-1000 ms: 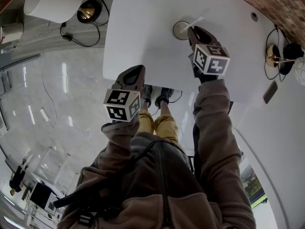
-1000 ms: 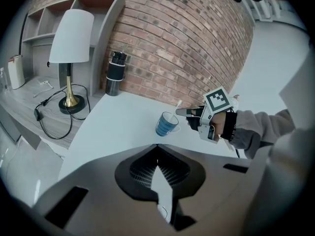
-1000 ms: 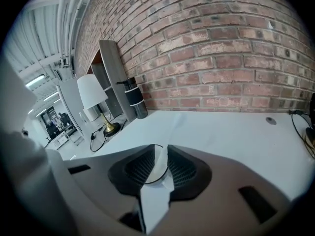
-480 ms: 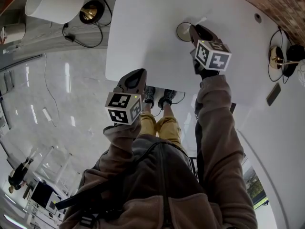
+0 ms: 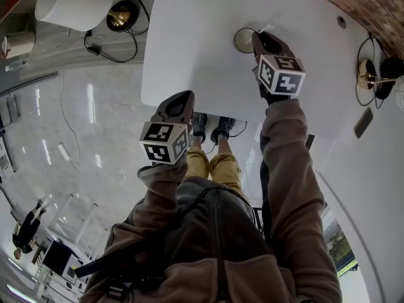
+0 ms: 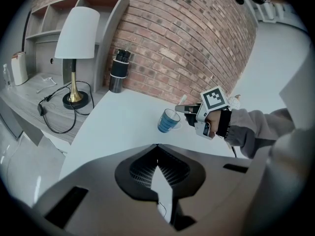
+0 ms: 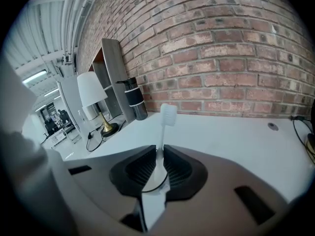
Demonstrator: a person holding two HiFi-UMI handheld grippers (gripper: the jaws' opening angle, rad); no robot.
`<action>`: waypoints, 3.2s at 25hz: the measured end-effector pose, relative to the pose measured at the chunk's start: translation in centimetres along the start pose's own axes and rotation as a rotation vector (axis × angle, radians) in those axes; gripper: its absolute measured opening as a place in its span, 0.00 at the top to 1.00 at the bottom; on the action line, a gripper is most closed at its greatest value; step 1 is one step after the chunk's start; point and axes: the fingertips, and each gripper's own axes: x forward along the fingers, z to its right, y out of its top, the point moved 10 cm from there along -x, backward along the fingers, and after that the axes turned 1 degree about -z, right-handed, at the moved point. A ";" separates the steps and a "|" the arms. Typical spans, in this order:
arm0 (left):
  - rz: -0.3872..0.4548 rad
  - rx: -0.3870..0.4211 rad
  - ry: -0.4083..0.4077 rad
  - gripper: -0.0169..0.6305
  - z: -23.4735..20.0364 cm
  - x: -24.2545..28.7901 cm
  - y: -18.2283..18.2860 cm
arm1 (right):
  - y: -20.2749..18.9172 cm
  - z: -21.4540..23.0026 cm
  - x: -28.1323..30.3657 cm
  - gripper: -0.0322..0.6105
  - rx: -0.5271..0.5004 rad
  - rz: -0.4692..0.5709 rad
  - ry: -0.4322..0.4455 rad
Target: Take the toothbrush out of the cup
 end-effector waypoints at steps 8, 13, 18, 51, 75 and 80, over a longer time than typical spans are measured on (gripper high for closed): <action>0.037 0.026 -0.017 0.97 0.9 -0.6 1.4 | 1.3 -1.6 -3.2 0.87 -0.031 0.070 0.003; 0.088 0.056 -0.031 0.97 2.1 -1.4 3.2 | 3.4 -3.0 -6.9 0.87 -0.073 0.132 -0.024; 0.169 0.101 -0.073 0.97 4.0 -3.2 6.0 | 5.7 -5.0 -11.2 0.87 -0.114 0.202 -0.050; 0.695 0.444 -0.247 0.97 17.5 -18.0 20.8 | 17.1 -13.4 -36.1 0.88 -0.234 0.689 -0.184; 0.826 0.542 -0.231 0.97 20.6 -20.7 24.5 | 20.2 -14.1 -39.9 0.88 -0.320 0.843 -0.178; 0.823 0.541 -0.230 0.97 20.8 -20.7 24.3 | 20.0 -14.1 -40.2 0.88 -0.322 0.849 -0.172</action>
